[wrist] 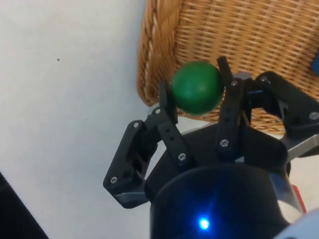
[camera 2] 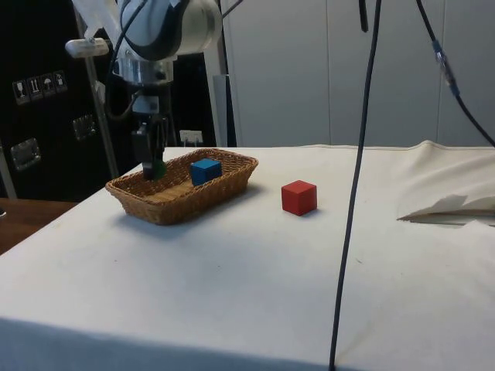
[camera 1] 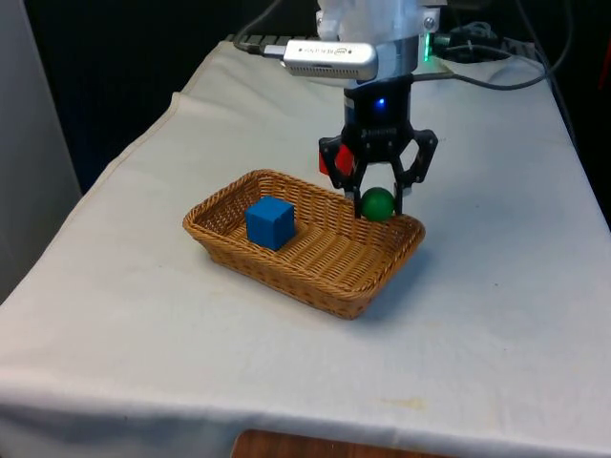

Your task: Place all non-red objects into the basket.

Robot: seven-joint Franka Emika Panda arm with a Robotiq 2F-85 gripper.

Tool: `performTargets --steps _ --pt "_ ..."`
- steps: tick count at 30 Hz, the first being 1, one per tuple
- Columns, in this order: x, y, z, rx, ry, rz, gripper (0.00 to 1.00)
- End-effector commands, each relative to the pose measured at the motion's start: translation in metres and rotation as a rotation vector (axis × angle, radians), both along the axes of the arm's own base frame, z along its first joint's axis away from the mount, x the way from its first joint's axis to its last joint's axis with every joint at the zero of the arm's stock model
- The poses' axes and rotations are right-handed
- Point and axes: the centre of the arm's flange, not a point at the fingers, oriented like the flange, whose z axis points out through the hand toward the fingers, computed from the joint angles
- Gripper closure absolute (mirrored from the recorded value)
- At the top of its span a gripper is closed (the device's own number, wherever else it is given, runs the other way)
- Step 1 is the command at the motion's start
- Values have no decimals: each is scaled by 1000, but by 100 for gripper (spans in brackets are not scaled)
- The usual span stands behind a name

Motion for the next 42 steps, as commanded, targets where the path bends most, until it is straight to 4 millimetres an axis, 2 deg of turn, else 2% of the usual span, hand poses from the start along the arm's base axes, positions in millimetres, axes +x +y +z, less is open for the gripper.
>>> performTargets --steps 1,24,26,32,41,42 --pt "0 -2 -2 -3 -7 1 100" --pt "0 -17 -19 -43 -3 -4 100" --pt "0 -20 -31 -45 -12 -4 100" --pt "0 -25 -44 -38 -17 -8 100" --pt "0 -31 -46 -35 -14 -13 100" --pt "0 -31 -46 -35 -14 -13 93"
